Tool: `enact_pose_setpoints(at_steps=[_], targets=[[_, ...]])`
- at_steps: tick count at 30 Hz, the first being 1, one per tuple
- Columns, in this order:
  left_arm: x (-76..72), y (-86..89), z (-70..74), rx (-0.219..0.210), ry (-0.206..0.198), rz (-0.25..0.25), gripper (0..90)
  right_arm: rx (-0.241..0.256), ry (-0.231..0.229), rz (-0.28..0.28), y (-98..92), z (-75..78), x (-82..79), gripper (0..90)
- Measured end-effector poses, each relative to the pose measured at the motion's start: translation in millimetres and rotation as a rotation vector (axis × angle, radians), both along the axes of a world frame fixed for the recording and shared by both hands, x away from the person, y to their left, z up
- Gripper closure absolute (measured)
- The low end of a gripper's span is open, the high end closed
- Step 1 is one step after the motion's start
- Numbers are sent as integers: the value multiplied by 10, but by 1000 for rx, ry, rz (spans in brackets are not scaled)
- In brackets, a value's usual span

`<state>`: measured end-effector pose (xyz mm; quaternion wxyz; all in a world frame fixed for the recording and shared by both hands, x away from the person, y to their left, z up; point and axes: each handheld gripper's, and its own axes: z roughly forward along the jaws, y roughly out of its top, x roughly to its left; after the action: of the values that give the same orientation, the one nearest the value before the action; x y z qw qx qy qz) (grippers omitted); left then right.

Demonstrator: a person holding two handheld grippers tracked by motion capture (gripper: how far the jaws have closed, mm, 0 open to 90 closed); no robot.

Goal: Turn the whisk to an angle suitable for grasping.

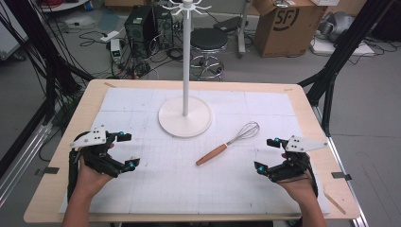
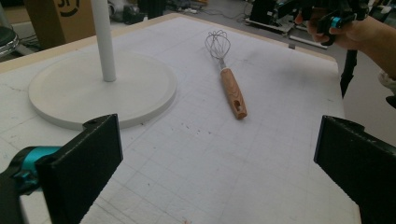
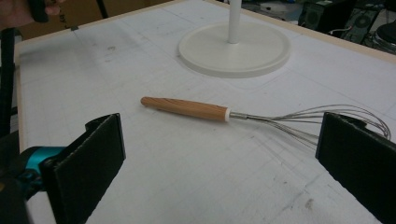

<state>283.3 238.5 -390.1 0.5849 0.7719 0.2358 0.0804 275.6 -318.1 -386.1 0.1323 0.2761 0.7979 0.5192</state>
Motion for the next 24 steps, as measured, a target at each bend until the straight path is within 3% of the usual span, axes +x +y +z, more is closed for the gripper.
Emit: enact_pose_setpoints(at_steps=[7,14,15,17,24], targets=[[20,-15,-11,-7,0,3,17,-18,1,20,32,-3,5,1],[52,-36,-36,-4,13,3,17,-79,16,47,176,18,124,1],[55,-34,-36,-2,12,2,16,-110,24,69,237,56,180,1],[55,-30,-36,-7,8,10,17,-119,25,75,257,70,201,1],[51,-18,-26,-17,3,9,16,-225,49,133,513,184,450,2]])
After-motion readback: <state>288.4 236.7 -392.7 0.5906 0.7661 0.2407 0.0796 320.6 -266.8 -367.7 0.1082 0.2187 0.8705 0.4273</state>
